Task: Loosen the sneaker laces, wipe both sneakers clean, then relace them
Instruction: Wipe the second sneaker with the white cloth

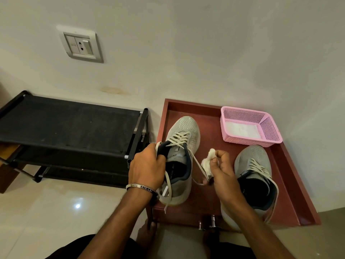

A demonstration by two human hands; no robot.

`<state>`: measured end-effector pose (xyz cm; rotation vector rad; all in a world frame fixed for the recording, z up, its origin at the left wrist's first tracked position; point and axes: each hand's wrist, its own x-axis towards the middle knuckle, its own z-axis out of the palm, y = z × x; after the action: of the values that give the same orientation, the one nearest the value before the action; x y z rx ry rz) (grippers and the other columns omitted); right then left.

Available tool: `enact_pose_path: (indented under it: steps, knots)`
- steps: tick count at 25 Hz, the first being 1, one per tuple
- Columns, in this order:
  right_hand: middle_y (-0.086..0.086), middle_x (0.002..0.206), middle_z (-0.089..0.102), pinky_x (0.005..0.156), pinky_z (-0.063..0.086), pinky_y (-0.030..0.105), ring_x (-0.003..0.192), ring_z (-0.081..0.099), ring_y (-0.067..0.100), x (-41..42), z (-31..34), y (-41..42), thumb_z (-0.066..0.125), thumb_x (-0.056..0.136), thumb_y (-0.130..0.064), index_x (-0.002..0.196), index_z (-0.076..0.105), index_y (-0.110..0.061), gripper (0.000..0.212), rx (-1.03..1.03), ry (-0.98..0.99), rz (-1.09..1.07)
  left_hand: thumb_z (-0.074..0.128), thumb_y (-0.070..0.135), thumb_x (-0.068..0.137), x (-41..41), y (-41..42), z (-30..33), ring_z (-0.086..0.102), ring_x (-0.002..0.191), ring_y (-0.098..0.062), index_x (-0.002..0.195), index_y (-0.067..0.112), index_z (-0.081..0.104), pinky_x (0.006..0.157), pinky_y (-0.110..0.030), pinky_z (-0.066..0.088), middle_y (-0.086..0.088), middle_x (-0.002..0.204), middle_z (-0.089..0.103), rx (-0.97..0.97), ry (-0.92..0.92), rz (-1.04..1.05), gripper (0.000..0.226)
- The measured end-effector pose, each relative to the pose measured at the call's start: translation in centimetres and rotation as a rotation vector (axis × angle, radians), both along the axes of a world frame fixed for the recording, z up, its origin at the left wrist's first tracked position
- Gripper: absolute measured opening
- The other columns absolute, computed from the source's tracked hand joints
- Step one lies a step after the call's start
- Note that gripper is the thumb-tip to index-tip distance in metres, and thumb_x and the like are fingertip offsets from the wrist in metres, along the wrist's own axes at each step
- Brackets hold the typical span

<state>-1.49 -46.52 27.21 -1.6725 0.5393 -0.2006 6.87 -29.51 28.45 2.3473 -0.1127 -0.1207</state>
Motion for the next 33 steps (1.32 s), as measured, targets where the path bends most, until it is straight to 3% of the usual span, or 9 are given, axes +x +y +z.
enact_pose_path:
  steps: [4, 8, 14, 18, 22, 24, 26, 29, 33]
  knots:
    - [0.007, 0.090, 0.063, 0.035, 0.035, 0.023, 0.042, 0.048, 0.014, -0.4, 1.8, -0.2, 0.036, 0.106, -0.022, 0.113, 0.048, -0.019, 0.014, 0.164, -0.074, -0.031, 0.051, 0.020, 0.096, 0.0, -0.2, -0.1, 0.061, 0.068, -0.015, 0.103, 0.017, 0.060, 0.061, -0.033, 0.053, 0.001, 0.077, 0.063, -0.005, -0.014, 0.013, 0.012]
    - [0.004, 0.082, 0.065, 0.032, 0.029, 0.017, 0.043, 0.054, 0.018, -0.4, 3.1, -0.1, 0.036, 0.105, -0.023, 0.114, 0.048, -0.012, 0.018, 0.397, -0.167, -0.080, 0.050, 0.020, 0.097, -0.1, -0.5, -0.6, 0.063, 0.073, -0.021, 0.104, 0.015, 0.059, 0.068, -0.038, 0.056, -0.003, 0.082, 0.064, 0.052, -0.006, -0.008, 0.012]
    - [0.008, 0.077, 0.065, 0.041, 0.051, 0.028, 0.051, 0.063, 0.023, -0.2, 5.4, 0.6, 0.033, 0.104, -0.023, 0.117, 0.047, -0.012, 0.021, 0.504, -0.352, -0.045, 0.048, 0.021, 0.095, -0.9, -1.6, -1.1, 0.063, 0.075, -0.026, 0.105, 0.017, 0.058, 0.067, -0.039, 0.056, -0.006, 0.087, 0.067, 0.145, -0.041, -0.054, 0.014]
    - [0.010, 0.081, 0.066, 0.048, 0.056, 0.035, 0.060, 0.067, 0.029, 0.5, 5.7, 1.6, 0.037, 0.102, -0.026, 0.121, 0.046, -0.011, 0.026, 0.502, -0.337, 0.023, 0.052, 0.032, 0.095, -1.4, -2.2, -0.9, 0.063, 0.074, -0.023, 0.104, 0.021, 0.057, 0.066, -0.039, 0.056, -0.001, 0.084, 0.066, 0.158, -0.041, -0.079, 0.014]
    - [0.009, 0.084, 0.068, 0.038, 0.046, 0.025, 0.057, 0.067, 0.030, 0.5, 6.4, 1.6, 0.037, 0.103, -0.026, 0.120, 0.048, -0.018, 0.021, 0.324, -0.256, 0.061, 0.053, 0.046, 0.095, -1.0, -2.4, -0.2, 0.057, 0.071, -0.017, 0.083, 0.020, 0.055, 0.064, -0.039, 0.052, 0.004, 0.077, 0.058, 0.010, -0.137, -0.040, 0.028]
    - [0.007, 0.084, 0.069, 0.034, 0.035, 0.020, 0.053, 0.066, 0.027, 0.5, 7.1, 1.0, 0.038, 0.104, -0.027, 0.118, 0.049, -0.021, 0.019, 0.226, -0.200, 0.059, 0.051, 0.046, 0.096, -0.8, -2.5, -0.3, 0.057, 0.069, -0.015, 0.081, 0.021, 0.055, 0.064, -0.041, 0.053, 0.004, 0.076, 0.059, -0.067, -0.095, -0.055, 0.030]
    - [0.005, 0.083, 0.070, 0.033, 0.037, 0.023, 0.050, 0.065, 0.020, 0.7, 7.9, 0.2, 0.041, 0.104, -0.026, 0.114, 0.049, -0.022, 0.013, -0.008, -0.138, 0.059, 0.048, 0.045, 0.098, -0.8, -2.6, -0.3, 0.061, 0.068, -0.014, 0.083, 0.022, 0.056, 0.066, -0.043, 0.055, 0.004, 0.073, 0.063, -0.138, -0.043, -0.046, 0.029]
    - [-0.004, 0.074, 0.066, 0.047, 0.052, 0.033, 0.043, 0.058, 0.012, 0.6, 8.9, -0.6, 0.042, 0.104, -0.028, 0.104, 0.047, -0.029, 0.005, -0.456, -0.026, 0.137, 0.048, 0.041, 0.099, -0.9, -2.6, 0.2, 0.063, 0.064, -0.014, 0.087, 0.024, 0.055, 0.067, -0.044, 0.056, 0.003, 0.068, 0.066, -0.298, -0.043, 0.004, 0.022]
    - [-0.003, 0.079, 0.066, 0.064, 0.056, 0.041, 0.057, 0.062, 0.014, 0.6, 10.0, -0.5, 0.042, 0.102, -0.033, 0.099, 0.046, -0.033, 0.004, -0.676, 0.164, 0.246, 0.053, 0.040, 0.097, -1.0, -2.7, 0.7, 0.067, 0.067, -0.025, 0.099, 0.027, 0.054, 0.060, -0.049, 0.058, -0.006, 0.077, 0.069, -0.440, 0.004, -0.028, 0.013]
